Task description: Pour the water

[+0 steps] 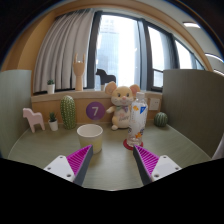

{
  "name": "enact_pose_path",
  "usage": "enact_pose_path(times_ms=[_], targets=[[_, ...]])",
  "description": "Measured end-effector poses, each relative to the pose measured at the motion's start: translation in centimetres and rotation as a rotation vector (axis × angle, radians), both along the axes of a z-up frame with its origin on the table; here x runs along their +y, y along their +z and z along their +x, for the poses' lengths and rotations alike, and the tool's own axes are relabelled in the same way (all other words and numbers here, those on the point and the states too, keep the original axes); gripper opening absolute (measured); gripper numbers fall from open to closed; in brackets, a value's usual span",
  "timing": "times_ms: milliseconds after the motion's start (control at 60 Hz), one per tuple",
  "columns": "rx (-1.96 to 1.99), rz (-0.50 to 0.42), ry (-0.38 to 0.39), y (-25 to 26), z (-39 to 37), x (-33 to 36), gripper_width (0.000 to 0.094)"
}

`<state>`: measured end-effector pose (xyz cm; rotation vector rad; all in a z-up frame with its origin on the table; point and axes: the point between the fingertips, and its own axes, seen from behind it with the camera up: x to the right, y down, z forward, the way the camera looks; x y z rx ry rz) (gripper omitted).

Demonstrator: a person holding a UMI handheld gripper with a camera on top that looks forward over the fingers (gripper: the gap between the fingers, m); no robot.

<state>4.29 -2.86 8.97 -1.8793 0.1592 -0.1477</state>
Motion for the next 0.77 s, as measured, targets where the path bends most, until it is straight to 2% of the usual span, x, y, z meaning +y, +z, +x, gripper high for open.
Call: enact_pose_path(times_ms=[167,350,767], targets=[[-0.051,-0.01,0.091,3.3,-5.4,-4.3,0.0825],[-0.02,0.049,0.15,6.9,-9.5,-7.1,0.0822],[-0.035,0.087,0.186,9.7,-12.4,-10.5,0.0823]])
